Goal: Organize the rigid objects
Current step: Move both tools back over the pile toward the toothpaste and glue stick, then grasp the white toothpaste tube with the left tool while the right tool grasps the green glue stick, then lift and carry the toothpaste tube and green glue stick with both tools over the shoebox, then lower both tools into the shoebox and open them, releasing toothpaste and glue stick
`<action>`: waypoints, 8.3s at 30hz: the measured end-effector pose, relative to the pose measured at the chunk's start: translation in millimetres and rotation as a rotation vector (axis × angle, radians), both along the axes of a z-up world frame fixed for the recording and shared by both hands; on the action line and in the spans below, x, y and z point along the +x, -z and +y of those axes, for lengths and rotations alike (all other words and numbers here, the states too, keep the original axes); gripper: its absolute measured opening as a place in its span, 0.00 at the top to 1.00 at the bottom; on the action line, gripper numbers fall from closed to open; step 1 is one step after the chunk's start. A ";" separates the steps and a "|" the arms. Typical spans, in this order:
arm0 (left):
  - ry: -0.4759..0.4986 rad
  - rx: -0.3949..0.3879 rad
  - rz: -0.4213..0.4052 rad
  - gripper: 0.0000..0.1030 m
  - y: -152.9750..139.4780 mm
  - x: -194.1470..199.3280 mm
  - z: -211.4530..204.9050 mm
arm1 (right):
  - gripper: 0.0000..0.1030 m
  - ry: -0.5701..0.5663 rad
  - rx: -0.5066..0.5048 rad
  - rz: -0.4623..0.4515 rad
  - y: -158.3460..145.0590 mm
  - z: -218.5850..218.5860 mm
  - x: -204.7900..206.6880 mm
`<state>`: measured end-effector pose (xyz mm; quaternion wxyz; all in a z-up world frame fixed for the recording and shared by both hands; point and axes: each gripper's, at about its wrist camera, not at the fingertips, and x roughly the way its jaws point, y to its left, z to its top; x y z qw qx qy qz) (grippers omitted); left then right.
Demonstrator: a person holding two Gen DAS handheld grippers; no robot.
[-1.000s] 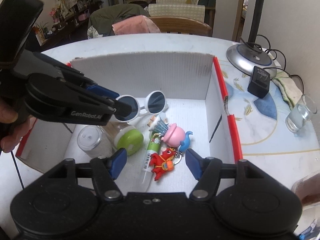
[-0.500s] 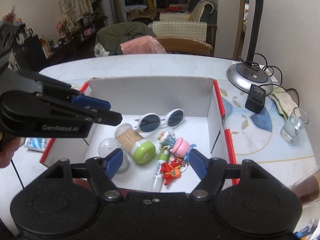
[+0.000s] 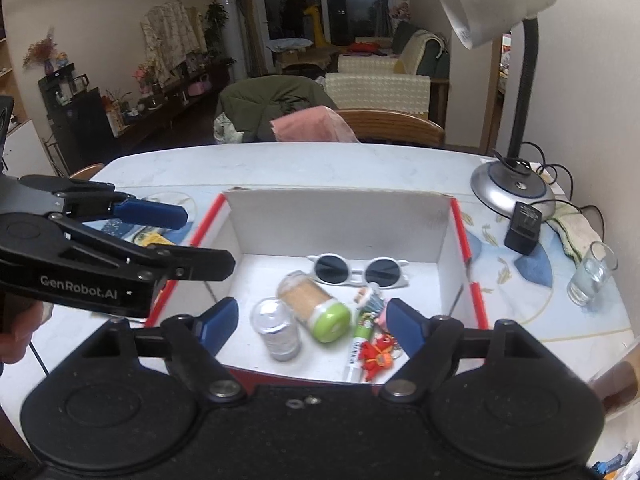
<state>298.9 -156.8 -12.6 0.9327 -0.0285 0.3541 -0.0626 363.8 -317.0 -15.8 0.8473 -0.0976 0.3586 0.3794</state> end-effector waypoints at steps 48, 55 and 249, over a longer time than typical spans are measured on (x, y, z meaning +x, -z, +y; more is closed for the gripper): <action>-0.206 -0.120 0.043 0.00 86.4 -125.1 241.9 | 0.01 -0.036 -0.078 0.029 37.5 205.4 -105.1; -0.119 -0.102 0.093 0.00 116.0 -120.4 225.8 | 0.06 -0.046 -0.163 0.050 62.3 233.0 -88.4; -0.003 0.071 0.163 0.69 60.9 78.4 18.1 | 0.71 0.157 -0.048 0.171 68.7 8.9 54.6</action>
